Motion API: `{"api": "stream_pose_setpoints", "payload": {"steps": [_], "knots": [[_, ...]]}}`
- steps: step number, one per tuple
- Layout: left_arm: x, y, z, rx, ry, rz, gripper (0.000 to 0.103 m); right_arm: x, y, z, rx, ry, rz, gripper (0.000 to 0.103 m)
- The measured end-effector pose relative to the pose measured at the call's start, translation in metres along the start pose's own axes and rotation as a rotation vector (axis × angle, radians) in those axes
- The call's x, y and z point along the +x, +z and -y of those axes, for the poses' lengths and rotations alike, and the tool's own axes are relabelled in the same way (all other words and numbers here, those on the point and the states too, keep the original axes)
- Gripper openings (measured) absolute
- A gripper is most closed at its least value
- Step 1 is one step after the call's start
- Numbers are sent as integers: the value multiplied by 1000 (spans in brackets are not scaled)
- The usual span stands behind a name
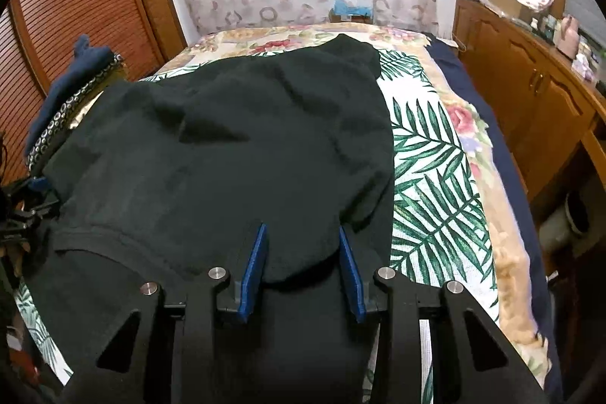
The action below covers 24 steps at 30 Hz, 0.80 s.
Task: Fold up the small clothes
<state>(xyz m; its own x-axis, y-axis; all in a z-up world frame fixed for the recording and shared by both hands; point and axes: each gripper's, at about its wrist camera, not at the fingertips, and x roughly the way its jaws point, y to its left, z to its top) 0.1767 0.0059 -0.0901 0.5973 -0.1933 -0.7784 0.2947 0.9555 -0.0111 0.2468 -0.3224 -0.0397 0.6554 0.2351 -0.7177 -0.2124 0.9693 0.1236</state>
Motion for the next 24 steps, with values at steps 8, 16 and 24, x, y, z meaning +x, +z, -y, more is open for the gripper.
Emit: {"api": "stream_pose_setpoints", "payload": {"steps": [8, 16, 24], "knots": [[1, 0, 1, -13, 14, 0, 84, 3, -10, -8, -43, -38, 26, 39], [-10, -2, -12, -85, -52, 22, 73, 0, -8, -15, -71, -65, 21, 40], [-26, 7, -38, -202, -102, 78, 68, -1, -8, -13, -71, -62, 21, 40]]}}
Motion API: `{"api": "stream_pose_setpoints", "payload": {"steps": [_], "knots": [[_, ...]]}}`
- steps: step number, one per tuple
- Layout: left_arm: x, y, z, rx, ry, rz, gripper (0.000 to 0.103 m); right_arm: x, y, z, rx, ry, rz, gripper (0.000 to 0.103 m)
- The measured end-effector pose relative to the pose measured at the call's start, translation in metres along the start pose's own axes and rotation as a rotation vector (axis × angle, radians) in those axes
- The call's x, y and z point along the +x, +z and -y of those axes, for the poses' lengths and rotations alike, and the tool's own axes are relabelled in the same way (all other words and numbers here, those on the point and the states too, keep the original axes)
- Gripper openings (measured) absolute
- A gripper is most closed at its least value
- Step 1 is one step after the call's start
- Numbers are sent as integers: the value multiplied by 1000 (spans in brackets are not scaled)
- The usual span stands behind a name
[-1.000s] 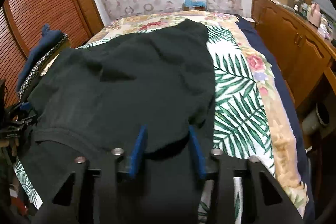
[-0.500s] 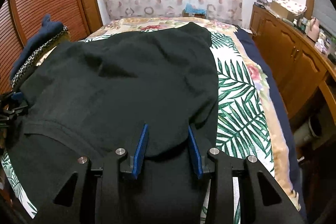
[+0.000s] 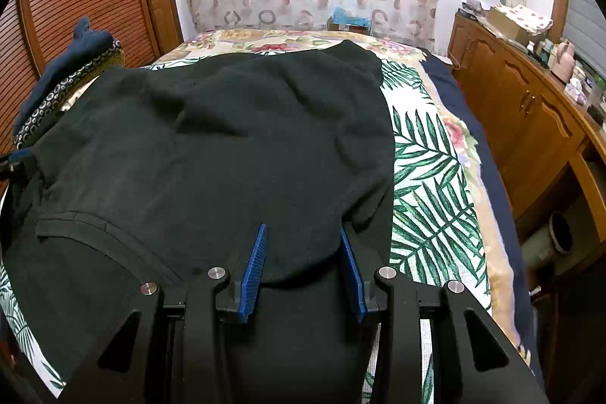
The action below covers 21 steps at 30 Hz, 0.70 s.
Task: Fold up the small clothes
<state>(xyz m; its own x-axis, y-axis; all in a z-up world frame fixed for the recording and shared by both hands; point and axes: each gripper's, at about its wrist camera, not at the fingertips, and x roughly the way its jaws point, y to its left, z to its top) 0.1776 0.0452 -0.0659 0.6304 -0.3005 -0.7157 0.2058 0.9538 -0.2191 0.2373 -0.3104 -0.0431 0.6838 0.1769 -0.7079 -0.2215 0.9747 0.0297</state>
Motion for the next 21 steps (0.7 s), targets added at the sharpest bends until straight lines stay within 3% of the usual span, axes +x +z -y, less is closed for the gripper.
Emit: {"api": "stream_pose_setpoints", "payload": {"steps": [3, 6, 10, 12, 13, 14, 16, 21], "knots": [[7, 2, 1, -6, -6, -9, 67, 0, 0, 0, 0, 0, 0, 40], [18, 3, 2, -7, -3, -31, 58, 0, 0, 0, 0, 0, 0, 40], [22, 3, 9, 23, 16, -33, 17, 0, 0, 0, 0, 0, 1, 40], [15, 6, 14, 41, 23, -5, 13, 0, 0, 0, -5, -2, 1, 29], [11, 7, 16, 52, 26, 3, 12, -1, 0, -1, -13, 12, 2, 11], [7, 9, 18, 61, 26, 15, 12, -1, 1, -2, -21, 38, -4, 6], [-3, 14, 21, 71, 20, 41, 12, -6, 3, -3, -21, 62, -8, 3], [-28, 22, 25, 80, 7, 97, 12, -41, 13, -6, -40, 108, 82, 2]]}}
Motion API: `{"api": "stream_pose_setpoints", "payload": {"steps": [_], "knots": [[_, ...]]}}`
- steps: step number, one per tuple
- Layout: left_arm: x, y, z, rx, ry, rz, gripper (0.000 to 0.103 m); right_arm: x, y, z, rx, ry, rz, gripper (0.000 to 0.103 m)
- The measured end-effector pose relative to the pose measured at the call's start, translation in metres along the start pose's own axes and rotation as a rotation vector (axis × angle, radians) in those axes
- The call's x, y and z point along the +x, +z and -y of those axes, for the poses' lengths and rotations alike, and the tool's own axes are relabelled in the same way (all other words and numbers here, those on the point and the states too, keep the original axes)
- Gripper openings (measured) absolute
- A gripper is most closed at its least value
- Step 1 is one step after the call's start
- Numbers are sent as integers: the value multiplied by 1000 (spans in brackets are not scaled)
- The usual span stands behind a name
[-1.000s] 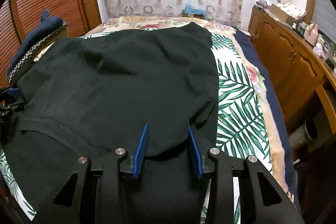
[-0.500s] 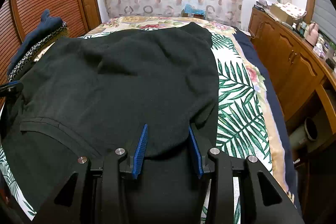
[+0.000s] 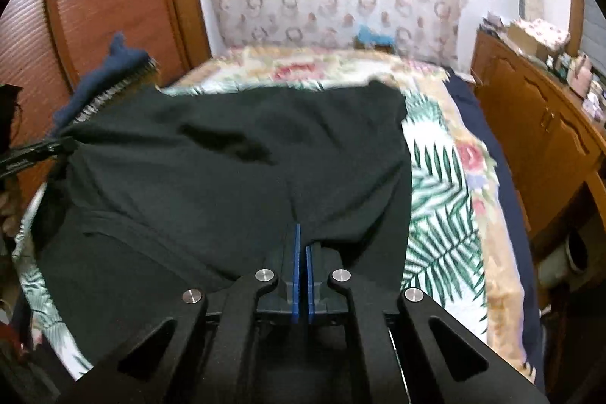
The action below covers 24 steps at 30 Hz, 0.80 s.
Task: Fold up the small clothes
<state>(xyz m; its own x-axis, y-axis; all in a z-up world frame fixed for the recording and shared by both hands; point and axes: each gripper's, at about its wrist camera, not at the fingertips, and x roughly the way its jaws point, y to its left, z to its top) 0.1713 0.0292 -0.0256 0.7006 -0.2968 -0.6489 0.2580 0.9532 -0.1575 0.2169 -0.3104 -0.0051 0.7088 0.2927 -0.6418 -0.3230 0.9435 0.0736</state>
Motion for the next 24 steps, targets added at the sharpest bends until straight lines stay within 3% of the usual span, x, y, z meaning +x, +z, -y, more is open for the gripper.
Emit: {"api": "stream_pose_setpoints", "payload": {"steps": [7, 17, 20, 24], "knots": [[-21, 7, -3, -4, -5, 37, 12, -47, 4, -15, -34, 59, 75, 2], [-66, -6, -15, -35, -36, 83, 12, -109, -21, -26, -69, 113, 103, 2], [-66, -21, -15, -7, 19, 49, 12, -118, -32, -32, -74, 148, 88, 2], [-48, -41, -22, -15, 39, -20, 12, -102, -59, -45, -89, 176, -1, 2]]}}
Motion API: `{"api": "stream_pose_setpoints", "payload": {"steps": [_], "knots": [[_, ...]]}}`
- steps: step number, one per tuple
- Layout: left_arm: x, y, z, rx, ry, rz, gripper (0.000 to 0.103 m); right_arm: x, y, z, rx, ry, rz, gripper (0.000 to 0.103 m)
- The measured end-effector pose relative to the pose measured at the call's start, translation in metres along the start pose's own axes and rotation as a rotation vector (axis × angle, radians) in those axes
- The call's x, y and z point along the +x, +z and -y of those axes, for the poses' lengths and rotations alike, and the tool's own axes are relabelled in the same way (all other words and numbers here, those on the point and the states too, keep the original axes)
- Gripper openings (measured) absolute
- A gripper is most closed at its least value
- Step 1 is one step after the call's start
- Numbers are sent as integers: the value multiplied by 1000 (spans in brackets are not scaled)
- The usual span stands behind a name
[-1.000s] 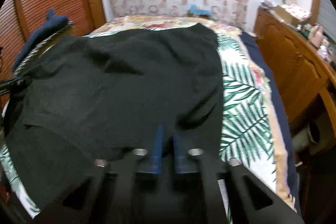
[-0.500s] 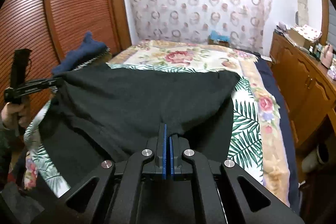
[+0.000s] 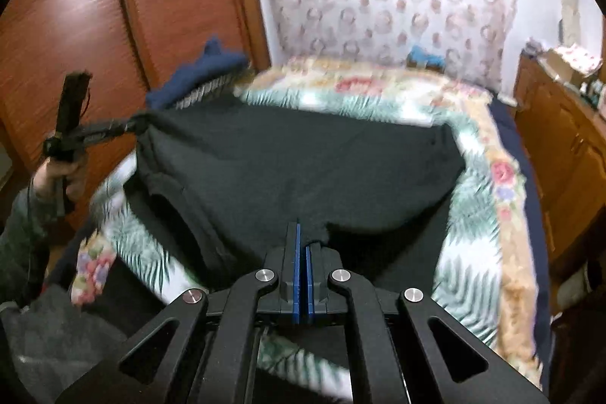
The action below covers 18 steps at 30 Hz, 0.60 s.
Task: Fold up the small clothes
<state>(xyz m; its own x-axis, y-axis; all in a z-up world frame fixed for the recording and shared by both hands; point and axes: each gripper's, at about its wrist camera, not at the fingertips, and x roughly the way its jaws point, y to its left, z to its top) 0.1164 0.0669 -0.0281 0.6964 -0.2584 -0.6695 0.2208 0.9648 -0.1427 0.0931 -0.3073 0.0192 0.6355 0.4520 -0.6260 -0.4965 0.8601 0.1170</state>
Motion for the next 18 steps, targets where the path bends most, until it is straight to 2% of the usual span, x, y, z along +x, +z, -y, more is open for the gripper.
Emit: {"api": "stream_pose_setpoints", "payload": {"steps": [4, 8, 11, 12, 15, 16, 18], "knots": [[9, -13, -5, -21, 10, -42, 18, 22, -18, 0, 9, -21, -63, 2], [1, -21, -6, -36, 15, -30, 24, 26, -19, 4, 24, -36, -72, 3], [-9, -25, -7, -36, 34, 1, 37, 24, -16, -4, 13, -57, -64, 9], [-12, -26, -8, -39, 36, 10, 45, 22, -15, -5, 10, -59, -62, 10], [-14, -29, -7, -53, 25, 7, 46, 15, -17, -11, -1, -91, -49, 28], [-14, -31, -7, -55, 21, 5, 46, 11, -18, -12, -5, -100, -41, 37], [-15, -36, -2, -52, 23, 8, 46, 8, -19, -11, -1, -114, -21, 41]]}}
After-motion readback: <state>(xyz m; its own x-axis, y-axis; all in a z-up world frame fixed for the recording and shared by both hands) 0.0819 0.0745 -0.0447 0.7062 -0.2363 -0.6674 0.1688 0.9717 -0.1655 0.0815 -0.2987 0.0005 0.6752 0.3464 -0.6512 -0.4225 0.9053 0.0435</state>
